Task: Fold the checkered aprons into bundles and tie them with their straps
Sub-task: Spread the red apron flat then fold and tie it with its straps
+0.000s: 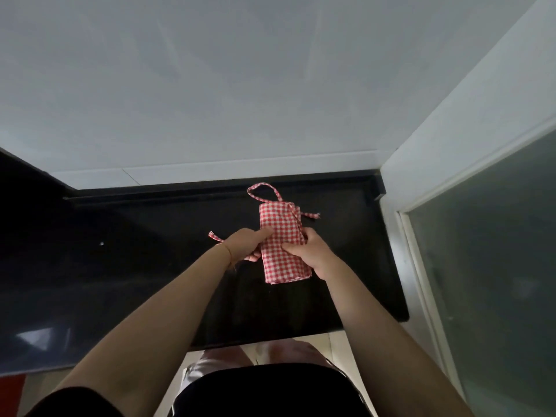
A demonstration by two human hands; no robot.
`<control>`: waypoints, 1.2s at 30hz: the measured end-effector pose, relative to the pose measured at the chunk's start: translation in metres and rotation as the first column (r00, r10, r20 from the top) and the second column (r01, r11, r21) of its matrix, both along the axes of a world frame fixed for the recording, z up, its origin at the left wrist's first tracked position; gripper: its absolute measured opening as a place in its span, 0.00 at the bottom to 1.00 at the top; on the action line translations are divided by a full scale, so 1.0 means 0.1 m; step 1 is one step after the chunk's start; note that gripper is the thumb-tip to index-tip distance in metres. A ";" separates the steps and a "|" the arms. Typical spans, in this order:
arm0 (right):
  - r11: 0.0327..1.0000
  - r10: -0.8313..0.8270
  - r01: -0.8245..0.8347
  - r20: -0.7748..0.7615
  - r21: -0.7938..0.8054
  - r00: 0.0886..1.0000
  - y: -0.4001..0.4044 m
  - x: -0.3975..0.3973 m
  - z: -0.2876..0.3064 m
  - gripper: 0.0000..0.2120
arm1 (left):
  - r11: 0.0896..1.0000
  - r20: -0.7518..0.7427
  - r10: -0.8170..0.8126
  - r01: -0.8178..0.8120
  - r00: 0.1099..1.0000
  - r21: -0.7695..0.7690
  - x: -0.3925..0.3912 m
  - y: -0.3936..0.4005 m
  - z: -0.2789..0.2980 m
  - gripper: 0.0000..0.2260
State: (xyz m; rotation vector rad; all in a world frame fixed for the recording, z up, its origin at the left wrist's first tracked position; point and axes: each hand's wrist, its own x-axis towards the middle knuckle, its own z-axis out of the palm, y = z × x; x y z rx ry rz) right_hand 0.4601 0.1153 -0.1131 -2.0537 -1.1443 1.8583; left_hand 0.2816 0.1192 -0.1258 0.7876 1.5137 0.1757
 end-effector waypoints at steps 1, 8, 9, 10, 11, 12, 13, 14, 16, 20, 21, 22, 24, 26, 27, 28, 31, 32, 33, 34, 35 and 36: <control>1.000 0.011 -0.012 0.043 0.020 0.999 -0.01 -0.01 -0.02 0.36 | 0.998 -0.043 -0.057 0.058 0.997 0.018 0.00 0.00 0.00 0.24; 0.788 0.126 -0.368 0.456 0.493 0.881 -0.04 -0.22 0.10 0.29 | 0.984 -0.221 -0.044 0.080 0.974 0.158 0.08 0.00 -0.09 0.16; 0.804 0.220 -0.379 0.362 0.458 0.906 -0.04 -0.26 0.11 0.32 | 0.982 -0.228 -0.043 0.083 0.973 0.169 0.08 0.01 -0.08 0.16; 0.807 0.321 -0.427 0.303 0.407 0.897 -0.05 -0.29 0.11 0.36 | 0.979 -0.251 -0.058 0.104 0.966 0.176 0.08 0.02 -0.06 0.15; 0.787 0.398 -0.493 0.305 0.371 0.865 -0.05 -0.31 0.09 0.41 | 0.973 -0.294 -0.089 0.147 0.952 0.181 0.08 0.04 -0.04 0.15; 0.764 0.435 -0.538 0.332 0.356 0.837 -0.06 -0.33 0.07 0.44 | 0.964 -0.341 -0.133 0.201 0.931 0.175 0.06 0.07 -0.01 0.16; 0.752 0.441 -0.554 0.353 0.357 0.825 -0.06 -0.33 0.05 0.45 | 0.957 -0.378 -0.168 0.242 0.911 0.159 0.03 0.09 0.02 0.19; 0.755 0.437 -0.552 0.355 0.354 0.826 -0.07 -0.34 0.03 0.45 | 0.954 -0.415 -0.191 0.268 0.890 0.136 -0.01 0.12 0.06 0.21; 0.757 0.438 -0.552 0.355 0.349 0.826 -0.09 -0.34 0.00 0.46 | 0.945 -0.524 -0.185 0.296 0.832 0.137 -0.08 0.16 0.13 0.21; 0.748 0.441 -0.555 0.353 0.365 0.826 -0.10 -0.32 -0.01 0.46 | 0.751 -0.705 -0.010 0.471 0.710 0.464 0.02 0.34 0.32 0.17; 0.741 0.441 -0.558 0.355 0.375 0.824 -0.10 -0.33 0.00 0.47 | 0.640 -0.733 -0.049 0.585 0.678 0.498 0.09 0.42 0.36 0.23; 0.737 0.438 -0.558 0.359 0.382 0.824 -0.10 -0.34 -0.01 0.47 | 0.534 -0.786 -0.114 0.705 0.607 0.467 0.16 0.51 0.38 0.28; 0.735 0.431 -0.556 0.365 0.387 0.825 -0.09 -0.33 -0.02 0.48 | 0.372 -0.903 -0.217 0.886 0.371 0.275 0.30 0.68 0.37 0.30; 0.733 0.435 -0.561 0.371 0.383 0.821 -0.09 -0.32 -0.03 0.48 | 0.319 -0.957 -0.237 0.944 0.166 0.084 0.34 0.76 0.32 0.19; 0.733 0.434 -0.561 0.371 0.384 0.821 -0.09 -0.33 -0.02 0.48 | 0.319 -0.965 -0.229 0.946 0.130 0.051 0.34 0.78 0.32 0.13; 0.733 0.430 -0.560 0.375 0.386 0.821 -0.09 -0.33 -0.03 0.48 | 0.330 -0.965 -0.214 0.941 0.150 0.073 0.33 0.78 0.32 0.08; 0.727 0.424 -0.562 0.386 0.393 0.819 -0.09 -0.32 -0.02 0.47 | 0.375 -0.907 -0.189 0.881 0.376 0.287 0.28 0.72 0.40 0.10; 0.729 0.425 -0.560 0.382 0.393 0.821 -0.10 -0.33 -0.01 0.47 | 0.437 -0.834 -0.214 0.814 0.508 0.384 0.23 0.67 0.47 0.11; 0.734 0.425 -0.557 0.377 0.388 0.823 -0.10 -0.32 -0.01 0.47 | 0.529 -0.724 -0.249 0.717 0.643 0.455 0.20 0.61 0.52 0.11; 0.740 0.425 -0.552 0.369 0.383 0.826 -0.10 -0.33 0.00 0.47 | 0.618 -0.592 -0.269 0.608 0.760 0.498 0.16 0.53 0.57 0.10; 0.747 0.424 -0.546 0.360 0.380 0.831 -0.10 -0.32 0.01 0.47 | 0.686 -0.474 -0.272 0.514 0.837 0.515 0.12 0.45 0.61 0.10; 0.754 0.424 -0.539 0.348 0.376 0.836 -0.10 -0.33 0.02 0.47 | 0.732 -0.395 -0.261 0.447 0.881 0.515 0.06 0.37 0.65 0.11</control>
